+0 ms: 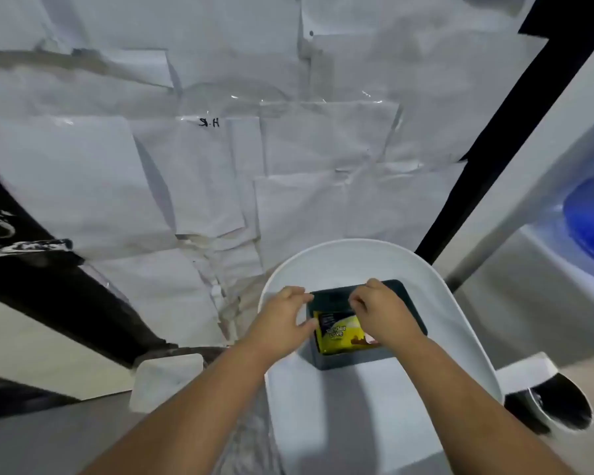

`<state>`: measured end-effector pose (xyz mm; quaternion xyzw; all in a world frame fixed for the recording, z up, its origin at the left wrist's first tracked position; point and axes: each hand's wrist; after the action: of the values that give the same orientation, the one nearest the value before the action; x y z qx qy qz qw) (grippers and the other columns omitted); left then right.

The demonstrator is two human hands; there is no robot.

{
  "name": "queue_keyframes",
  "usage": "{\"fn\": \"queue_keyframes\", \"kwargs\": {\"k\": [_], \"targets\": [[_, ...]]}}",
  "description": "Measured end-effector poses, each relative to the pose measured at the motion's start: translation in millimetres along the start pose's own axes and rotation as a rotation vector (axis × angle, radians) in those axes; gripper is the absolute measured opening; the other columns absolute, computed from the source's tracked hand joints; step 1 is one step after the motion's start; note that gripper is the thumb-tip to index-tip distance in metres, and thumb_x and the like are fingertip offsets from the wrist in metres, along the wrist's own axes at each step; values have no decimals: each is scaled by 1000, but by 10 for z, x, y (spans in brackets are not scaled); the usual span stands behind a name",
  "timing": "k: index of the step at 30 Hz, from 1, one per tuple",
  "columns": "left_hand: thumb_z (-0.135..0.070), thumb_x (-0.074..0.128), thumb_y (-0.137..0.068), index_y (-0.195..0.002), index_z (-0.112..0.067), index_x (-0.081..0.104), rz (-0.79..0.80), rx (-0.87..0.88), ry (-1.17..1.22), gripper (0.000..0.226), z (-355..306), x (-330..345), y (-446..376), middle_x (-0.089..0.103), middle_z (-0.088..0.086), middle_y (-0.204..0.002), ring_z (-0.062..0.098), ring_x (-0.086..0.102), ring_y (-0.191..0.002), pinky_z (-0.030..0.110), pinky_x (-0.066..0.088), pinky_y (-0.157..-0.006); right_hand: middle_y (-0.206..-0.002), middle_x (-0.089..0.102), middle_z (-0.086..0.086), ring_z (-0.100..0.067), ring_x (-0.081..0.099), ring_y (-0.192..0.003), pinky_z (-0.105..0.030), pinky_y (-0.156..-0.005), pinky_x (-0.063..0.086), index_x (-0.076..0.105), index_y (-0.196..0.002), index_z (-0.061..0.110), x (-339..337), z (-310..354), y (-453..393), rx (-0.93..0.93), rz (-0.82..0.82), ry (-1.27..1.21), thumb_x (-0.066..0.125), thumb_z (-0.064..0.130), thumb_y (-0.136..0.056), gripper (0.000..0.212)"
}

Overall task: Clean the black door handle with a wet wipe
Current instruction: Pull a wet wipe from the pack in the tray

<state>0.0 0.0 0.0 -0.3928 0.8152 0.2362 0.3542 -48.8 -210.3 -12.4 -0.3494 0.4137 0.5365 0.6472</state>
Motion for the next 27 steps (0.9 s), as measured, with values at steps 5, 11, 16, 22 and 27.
{"fn": "queue_keyframes", "kwargs": {"k": [5,11,16,22,27], "targets": [[-40,71,-86,-152,-22,31,145,-58,-2,79,-44,234,-145,12,-4,-162,13,16,-147,17,15,-109,-86,52,0,-20,56,-74,-31,-62,46,63,-76,18,160,-262,-95,74,236,124,53,12,-86,16],[-45,78,-79,-156,-16,20,251,-59,-111,101,18,393,-243,-4,-5,-164,16,11,-149,23,17,-116,-87,61,-5,-21,59,-74,-29,-64,49,66,-84,13,273,-259,-223,113,459,308,65,19,-81,7],[-51,75,-80,-157,-19,17,262,-76,-68,102,114,422,-246,-11,-13,-163,10,2,-149,22,12,-115,-91,52,-5,-20,50,-67,-30,-62,45,63,-99,11,466,-257,-317,136,484,360,71,16,-77,24],[-63,64,-83,-157,-25,9,337,-103,-240,100,115,432,-269,-23,-12,-160,18,-14,-150,49,4,-121,-115,48,-9,-24,49,-71,-35,-69,48,60,-108,11,572,-297,-332,97,453,311,64,9,-81,27],[-64,62,-84,-157,-27,7,352,-102,-249,99,123,441,-275,-25,-13,-159,19,-15,-149,51,1,-120,-122,45,-10,-30,55,-102,-41,-81,51,55,-120,10,630,-295,-325,100,470,314,63,9,-82,39]]}}
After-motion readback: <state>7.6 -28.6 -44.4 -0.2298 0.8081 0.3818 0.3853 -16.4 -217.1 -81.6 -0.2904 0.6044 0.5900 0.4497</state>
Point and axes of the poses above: each hand's wrist, its own y-axis away from the middle knuckle, its own x-axis out of the palm, z = x × y
